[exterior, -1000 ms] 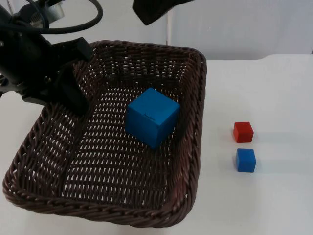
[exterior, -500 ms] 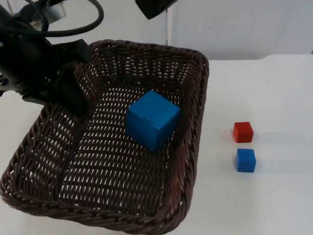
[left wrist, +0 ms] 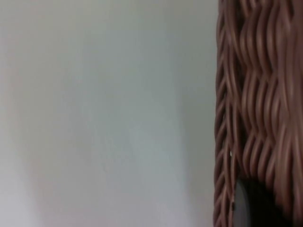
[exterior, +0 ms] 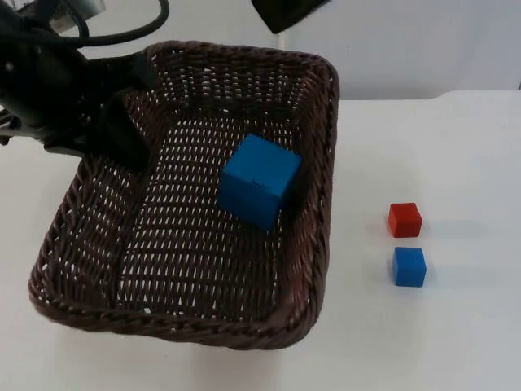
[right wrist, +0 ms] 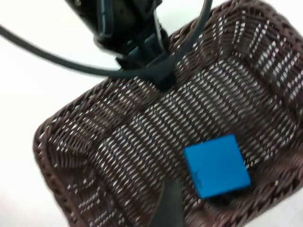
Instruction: Pick up the basket with the left hand and place the largest block into the basket with the right hand.
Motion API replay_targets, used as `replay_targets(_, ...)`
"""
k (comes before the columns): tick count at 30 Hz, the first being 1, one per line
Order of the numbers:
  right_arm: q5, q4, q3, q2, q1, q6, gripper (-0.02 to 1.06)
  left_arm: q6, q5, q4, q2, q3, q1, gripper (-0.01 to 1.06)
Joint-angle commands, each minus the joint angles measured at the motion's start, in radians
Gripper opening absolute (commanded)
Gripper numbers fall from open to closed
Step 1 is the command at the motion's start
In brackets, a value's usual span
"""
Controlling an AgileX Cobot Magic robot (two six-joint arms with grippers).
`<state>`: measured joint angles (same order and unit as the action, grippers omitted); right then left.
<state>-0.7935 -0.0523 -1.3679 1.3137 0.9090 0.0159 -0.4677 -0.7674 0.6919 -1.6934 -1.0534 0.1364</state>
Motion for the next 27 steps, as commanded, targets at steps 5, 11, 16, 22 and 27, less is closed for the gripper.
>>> replay_targets(5,0.042,0.004,0.094,-0.109,0.004,0.022,0.68,-0.004,0.076,0.026,-0.011,0.001,0.002,0.00)
replay_targets(11,0.050,0.004,0.166,-0.215,0.004,0.060,0.68,-0.092,0.084,0.070,-0.113,0.001,0.002,0.00)
replay_targets(16,0.050,0.004,0.213,-0.288,0.004,0.084,0.68,-0.157,0.123,0.119,-0.192,-0.004,0.002,0.00)
replay_targets(22,0.050,0.006,0.260,-0.346,0.004,0.084,0.68,-0.173,0.123,0.125,-0.280,-0.048,0.002,0.00)
replay_targets(27,0.049,0.006,0.308,-0.398,0.004,0.084,0.68,-0.175,0.116,0.150,-0.364,-0.108,0.002,0.00)
